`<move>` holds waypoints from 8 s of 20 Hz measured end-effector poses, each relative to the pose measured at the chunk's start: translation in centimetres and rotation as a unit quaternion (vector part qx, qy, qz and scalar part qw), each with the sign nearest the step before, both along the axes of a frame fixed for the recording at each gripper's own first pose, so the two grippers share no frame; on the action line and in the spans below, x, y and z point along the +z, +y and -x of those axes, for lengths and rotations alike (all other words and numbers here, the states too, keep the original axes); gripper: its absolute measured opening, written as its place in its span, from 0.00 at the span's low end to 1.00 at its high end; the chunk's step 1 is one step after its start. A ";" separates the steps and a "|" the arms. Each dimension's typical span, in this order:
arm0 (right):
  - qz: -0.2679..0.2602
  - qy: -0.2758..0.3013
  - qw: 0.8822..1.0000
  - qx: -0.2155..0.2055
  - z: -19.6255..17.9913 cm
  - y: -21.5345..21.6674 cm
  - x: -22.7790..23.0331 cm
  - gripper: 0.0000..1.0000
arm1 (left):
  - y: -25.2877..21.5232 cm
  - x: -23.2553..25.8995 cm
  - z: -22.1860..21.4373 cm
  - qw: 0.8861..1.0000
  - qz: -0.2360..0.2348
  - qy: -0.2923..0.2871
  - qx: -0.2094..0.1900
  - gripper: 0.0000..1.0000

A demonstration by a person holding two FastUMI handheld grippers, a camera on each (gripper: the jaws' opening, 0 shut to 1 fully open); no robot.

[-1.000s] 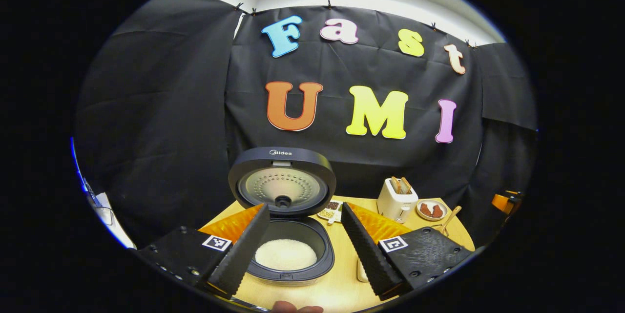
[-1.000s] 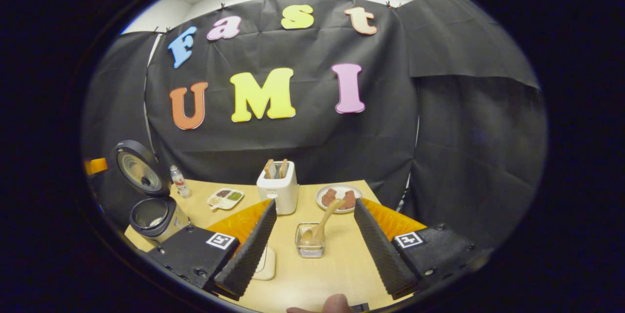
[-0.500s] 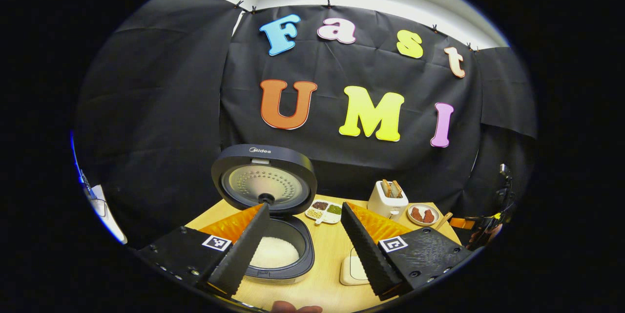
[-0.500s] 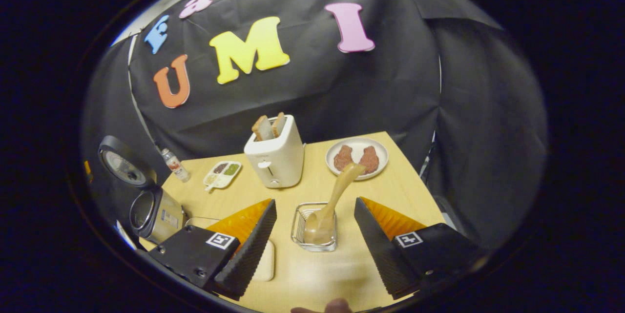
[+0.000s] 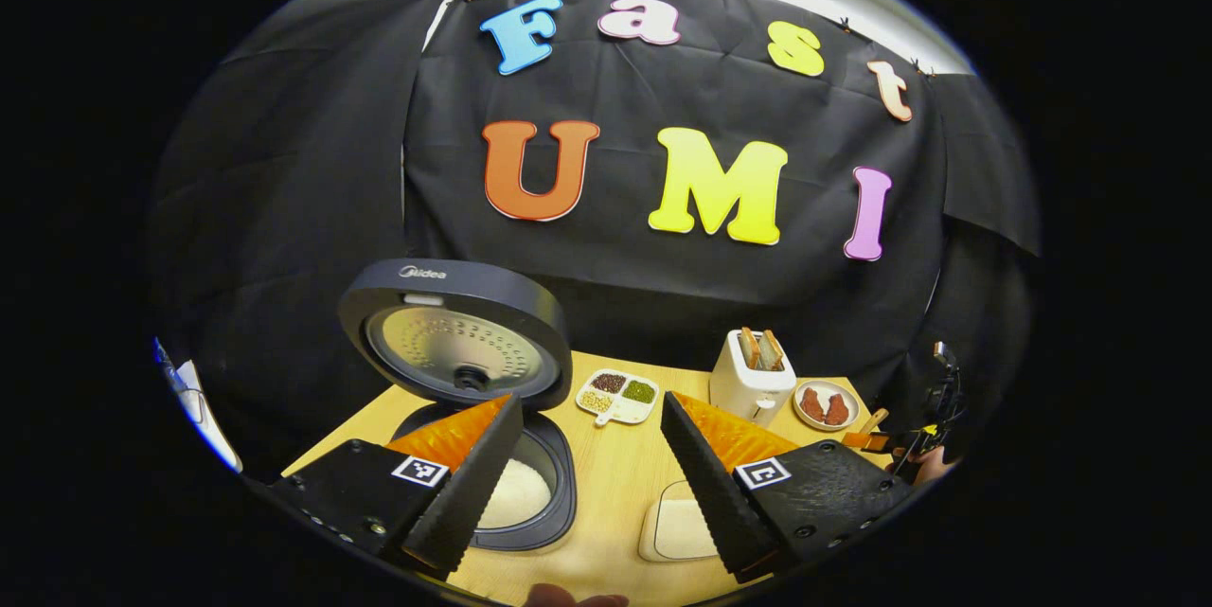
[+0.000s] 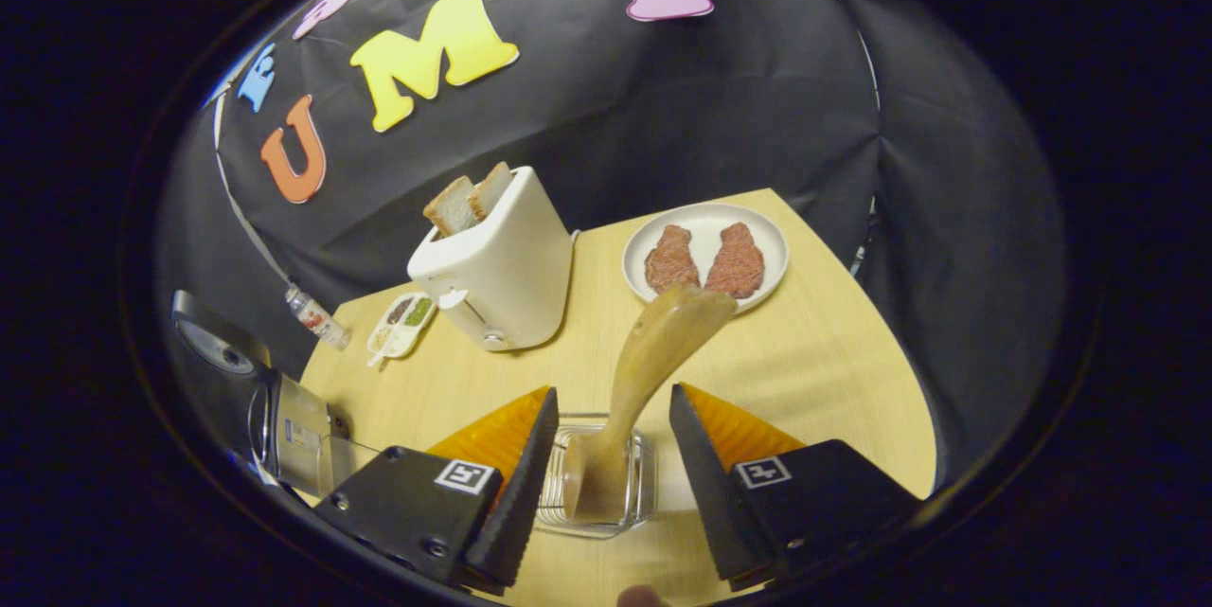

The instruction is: Close the left gripper, press the button to open the rice cooker; take a wooden spoon from the chopstick holder with the right hand, scoop a spoonful of rice and pour it into the rice cooker, then put the wooden spoon back into the chopstick holder.

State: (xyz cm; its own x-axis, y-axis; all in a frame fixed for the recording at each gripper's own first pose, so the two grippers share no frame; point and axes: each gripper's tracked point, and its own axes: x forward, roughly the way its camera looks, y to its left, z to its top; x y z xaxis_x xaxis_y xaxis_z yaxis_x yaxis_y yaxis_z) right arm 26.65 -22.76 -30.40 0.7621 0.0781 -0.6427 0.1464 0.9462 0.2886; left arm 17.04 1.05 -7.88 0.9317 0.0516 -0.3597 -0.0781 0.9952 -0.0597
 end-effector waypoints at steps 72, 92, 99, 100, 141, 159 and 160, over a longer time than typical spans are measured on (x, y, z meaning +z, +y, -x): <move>-0.214 0.031 0.976 -0.017 8.3 26.0 -0.3 0.08 | 8.3 0.6 13.2 0.999 0.036 -0.004 -0.032 0.95; -0.296 -0.071 0.952 0.025 5.7 28.3 17.8 0.08 | 10.5 0.6 15.7 0.998 0.042 -0.040 0.001 0.95; -0.271 -0.078 0.951 0.127 4.1 41.8 21.0 0.08 | 13.5 1.3 19.9 0.998 0.021 -0.050 0.042 0.94; -0.262 -0.080 0.952 0.136 3.8 43.1 21.0 0.08 | 13.8 1.5 20.5 0.998 0.017 -0.050 0.043 0.94; 0.195 -0.291 0.888 0.296 6.0 54.0 23.5 0.08 | 17.3 0.9 24.3 0.994 0.054 -0.072 0.065 0.95; -0.048 -0.230 0.949 0.211 8.1 46.5 26.3 0.08 | 14.3 3.1 21.2 0.995 0.051 -0.081 -0.004 0.95; -0.069 -0.221 0.954 0.193 8.0 44.4 26.3 0.08 | 13.8 3.3 20.5 0.995 0.052 -0.081 -0.012 0.95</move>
